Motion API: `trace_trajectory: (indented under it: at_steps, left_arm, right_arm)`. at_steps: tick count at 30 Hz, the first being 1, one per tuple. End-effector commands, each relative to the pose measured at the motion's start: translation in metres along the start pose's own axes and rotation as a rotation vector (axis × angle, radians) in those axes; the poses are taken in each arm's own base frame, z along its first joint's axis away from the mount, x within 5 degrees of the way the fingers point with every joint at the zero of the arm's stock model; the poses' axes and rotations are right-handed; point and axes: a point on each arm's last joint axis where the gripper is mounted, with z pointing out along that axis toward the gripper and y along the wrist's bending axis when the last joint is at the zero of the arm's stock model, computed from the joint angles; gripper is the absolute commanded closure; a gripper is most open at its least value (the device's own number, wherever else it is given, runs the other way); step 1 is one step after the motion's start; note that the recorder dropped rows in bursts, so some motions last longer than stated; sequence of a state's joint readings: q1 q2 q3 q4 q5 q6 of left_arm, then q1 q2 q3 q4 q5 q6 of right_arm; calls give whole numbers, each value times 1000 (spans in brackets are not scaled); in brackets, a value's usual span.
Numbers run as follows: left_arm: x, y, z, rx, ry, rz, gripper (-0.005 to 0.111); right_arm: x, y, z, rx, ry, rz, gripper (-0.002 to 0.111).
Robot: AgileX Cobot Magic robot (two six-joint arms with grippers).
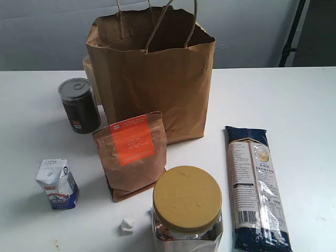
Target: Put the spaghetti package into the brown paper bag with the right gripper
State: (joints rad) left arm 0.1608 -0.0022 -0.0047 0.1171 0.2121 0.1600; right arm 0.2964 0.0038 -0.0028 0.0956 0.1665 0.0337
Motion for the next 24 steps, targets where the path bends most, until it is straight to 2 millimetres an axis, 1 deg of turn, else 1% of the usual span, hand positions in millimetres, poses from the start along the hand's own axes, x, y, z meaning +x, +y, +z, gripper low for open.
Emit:
trace_trajectory:
  at_steps: [1,6,7,11,12,14,15,16,19,20,21,24]
  left_arm:
    - [1,-1,1,4,4,-7,107]
    - [1,-1,1,4,4,-7,107]
    - [1,-1,1,4,4,-7,107]
    - [1,-1,1,4,4,-7,107]
    - [1,-1,1,4,4,-7,107]
    - [1,-1,1,4,4,-7,107]
    - [1,-1,1,4,4,-7,107]
    - [1,-1,1,4,4,-7,107]
    - [1,-1,1,4,4,-7,107]
    - [1,-1,1,4,4,-7,107]
    - [1,-1,1,4,4,-7,107]
    - [1,-1,1,4,4,-7,107]
  right_arm:
    - [1,0,0,6,-2,3,108]
    - [-1,0,0,4,-16,18,108]
    - [-2,0,0,-1,-31,57,108]
    - [-13,0,-1,-32,-153,380,108]
    - [-13,0,-1,-32,-151,385,108]
    - [-20,3,-3,-42,-133,341,108]
    - [-31,7,-8,-61,-97,282,108]
    - [-35,9,-9,-69,-89,268,108]
    - [-48,15,-12,-102,-33,284,108]
    - [-55,18,-9,-108,49,272,108]
    - [-57,19,-6,-108,82,272,108]
    - [-72,25,14,-115,294,210,108]
